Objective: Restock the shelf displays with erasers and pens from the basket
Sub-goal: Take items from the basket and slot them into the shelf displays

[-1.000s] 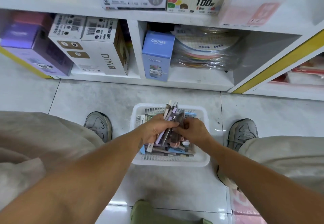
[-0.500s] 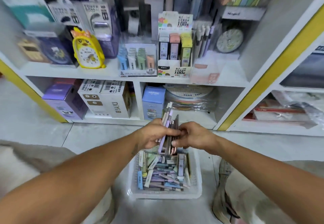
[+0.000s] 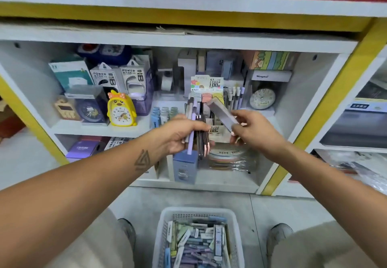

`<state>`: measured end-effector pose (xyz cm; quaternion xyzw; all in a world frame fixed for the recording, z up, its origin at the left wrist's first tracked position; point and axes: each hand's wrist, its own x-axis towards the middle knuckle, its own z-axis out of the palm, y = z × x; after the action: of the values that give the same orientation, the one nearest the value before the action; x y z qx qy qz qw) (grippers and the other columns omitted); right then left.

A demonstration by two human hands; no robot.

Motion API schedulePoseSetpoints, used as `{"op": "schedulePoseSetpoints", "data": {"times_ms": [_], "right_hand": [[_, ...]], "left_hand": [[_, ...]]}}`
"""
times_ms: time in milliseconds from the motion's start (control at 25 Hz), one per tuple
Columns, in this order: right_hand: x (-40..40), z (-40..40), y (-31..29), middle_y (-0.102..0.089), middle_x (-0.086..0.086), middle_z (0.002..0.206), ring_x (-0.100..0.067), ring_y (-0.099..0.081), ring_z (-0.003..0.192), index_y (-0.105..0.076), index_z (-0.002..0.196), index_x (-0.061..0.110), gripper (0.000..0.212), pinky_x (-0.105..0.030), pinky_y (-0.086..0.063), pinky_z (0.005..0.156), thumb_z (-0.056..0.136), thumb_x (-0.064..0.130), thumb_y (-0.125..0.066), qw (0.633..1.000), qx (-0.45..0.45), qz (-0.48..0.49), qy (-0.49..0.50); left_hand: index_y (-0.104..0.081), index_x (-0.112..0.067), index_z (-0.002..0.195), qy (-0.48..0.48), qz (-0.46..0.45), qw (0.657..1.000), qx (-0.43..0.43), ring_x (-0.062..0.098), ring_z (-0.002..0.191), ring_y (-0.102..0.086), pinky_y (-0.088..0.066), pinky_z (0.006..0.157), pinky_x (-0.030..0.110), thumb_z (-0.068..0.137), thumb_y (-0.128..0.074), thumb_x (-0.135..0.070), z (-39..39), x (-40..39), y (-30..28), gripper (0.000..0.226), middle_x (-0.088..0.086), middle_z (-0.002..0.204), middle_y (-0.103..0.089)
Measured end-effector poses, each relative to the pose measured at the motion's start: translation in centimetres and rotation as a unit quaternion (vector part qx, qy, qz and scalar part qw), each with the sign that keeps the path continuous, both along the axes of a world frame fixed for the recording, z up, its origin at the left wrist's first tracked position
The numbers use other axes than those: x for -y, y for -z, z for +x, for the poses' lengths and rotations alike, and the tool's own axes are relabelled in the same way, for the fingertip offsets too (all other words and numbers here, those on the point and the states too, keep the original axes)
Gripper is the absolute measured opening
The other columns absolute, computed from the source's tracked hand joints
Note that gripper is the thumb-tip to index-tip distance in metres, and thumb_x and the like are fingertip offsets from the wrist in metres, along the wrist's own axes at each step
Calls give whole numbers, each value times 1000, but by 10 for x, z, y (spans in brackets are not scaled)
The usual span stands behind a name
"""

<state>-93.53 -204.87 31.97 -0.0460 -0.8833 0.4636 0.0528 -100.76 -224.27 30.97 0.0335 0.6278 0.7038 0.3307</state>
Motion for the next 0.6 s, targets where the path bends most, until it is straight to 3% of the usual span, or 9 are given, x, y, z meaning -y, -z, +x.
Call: {"op": "schedulePoseSetpoints", "data": {"times_ms": [120,240,360,440,520,600], "right_hand": [[-14,-24,-16,-72,-2,68,-6,-64,50,-67,116,13,23,-23,-52,49,95,9,-59,996,-50,63,39],[-21,-47,-27,-70,0,65,-6,-61,47,-70,108,12,17,-19,-47,46,93,9,-64,993,-81,64,56],[-21,-67,-32,-71,2,61,-11,-68,54,-77,93,14,7,-30,-57,55,89,12,-70,991,-85,102,31],[-18,-81,-28,-74,3,65,-17,-72,64,-79,88,14,6,-34,-58,63,86,19,-77,991,-67,117,11],[-16,-93,-23,-76,4,75,-17,-72,73,-79,93,16,16,-33,-58,69,80,24,-83,992,-39,123,-5],[-17,-103,-21,-74,6,82,-13,-72,80,-77,100,20,20,-28,-58,73,82,26,-82,987,-30,158,-19]], "left_hand": [[-58,6,109,-47,7,999,13,40,81,-72,-60,59,50,84,-67,3,-21,-3,-15,26,25,87,-70],[-58,4,113,-83,18,996,28,40,84,-70,-60,57,51,87,-64,4,-45,-6,-21,27,25,96,-69],[-56,5,112,-95,34,994,42,42,88,-69,-58,69,57,87,-64,4,-63,-5,-22,25,26,94,-70],[-55,6,122,-98,32,993,51,42,99,-68,-56,81,58,86,-66,3,-74,-1,-18,37,27,113,-67],[-53,5,127,-93,28,994,59,44,96,-69,-56,79,60,86,-66,3,-81,3,-14,43,29,119,-64],[-53,6,126,-93,25,993,62,45,93,-69,-57,76,59,85,-67,2,-88,7,-11,44,28,111,-67]]}}
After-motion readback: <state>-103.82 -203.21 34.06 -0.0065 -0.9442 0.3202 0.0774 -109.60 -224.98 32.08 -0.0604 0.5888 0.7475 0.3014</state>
